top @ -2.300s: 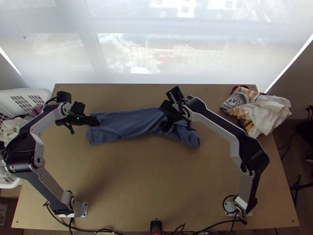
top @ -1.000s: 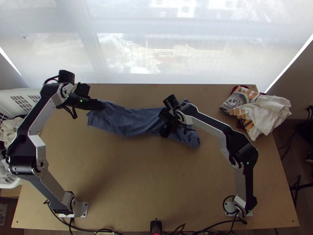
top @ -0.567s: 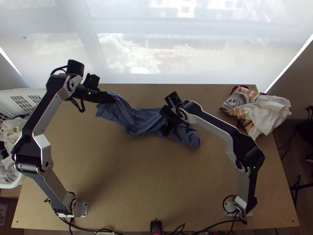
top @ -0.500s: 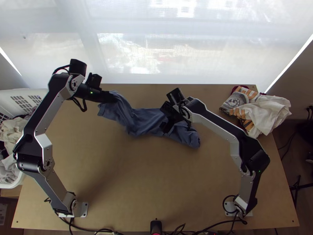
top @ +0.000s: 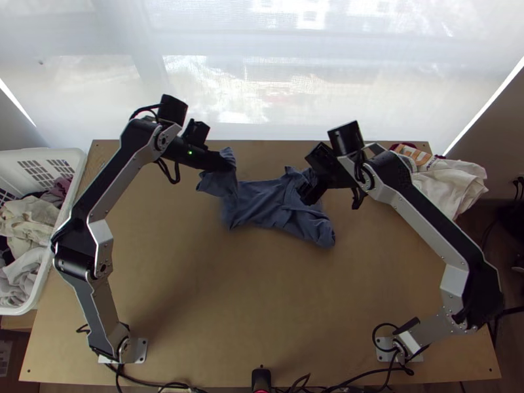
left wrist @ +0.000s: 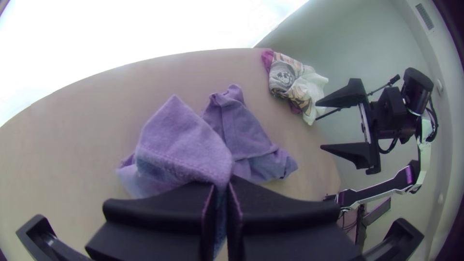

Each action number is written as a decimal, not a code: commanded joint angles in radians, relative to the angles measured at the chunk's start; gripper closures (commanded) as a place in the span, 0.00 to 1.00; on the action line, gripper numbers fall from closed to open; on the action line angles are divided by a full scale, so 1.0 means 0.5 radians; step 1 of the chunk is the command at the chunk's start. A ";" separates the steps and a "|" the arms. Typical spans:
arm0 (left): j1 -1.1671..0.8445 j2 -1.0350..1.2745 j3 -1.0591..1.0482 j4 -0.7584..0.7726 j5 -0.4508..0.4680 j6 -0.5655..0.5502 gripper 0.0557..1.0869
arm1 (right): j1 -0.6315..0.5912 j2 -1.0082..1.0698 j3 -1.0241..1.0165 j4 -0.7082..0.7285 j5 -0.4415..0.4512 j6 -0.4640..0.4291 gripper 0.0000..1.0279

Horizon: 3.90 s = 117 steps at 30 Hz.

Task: Fold the t-shirt

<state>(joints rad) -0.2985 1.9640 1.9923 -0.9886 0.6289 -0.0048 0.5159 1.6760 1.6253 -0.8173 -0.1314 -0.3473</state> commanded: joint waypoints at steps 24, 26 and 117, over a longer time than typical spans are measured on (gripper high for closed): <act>-0.581 0.655 0.476 0.563 -0.031 -0.181 0.97 | -0.161 -0.342 -0.351 -0.133 0.094 0.001 0.10; -0.584 0.717 0.489 0.584 -0.037 -0.187 0.97 | -0.170 -0.348 -0.361 -0.136 0.094 0.004 0.10; 0.217 -0.921 -1.190 -0.161 -0.239 0.194 0.04 | 0.478 -0.345 -1.309 1.159 0.315 -0.253 0.05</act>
<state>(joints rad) -0.2413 1.6138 1.5082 -1.0611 0.5148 0.0906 0.6060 1.4719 1.0500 -0.4080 -0.0391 -0.3668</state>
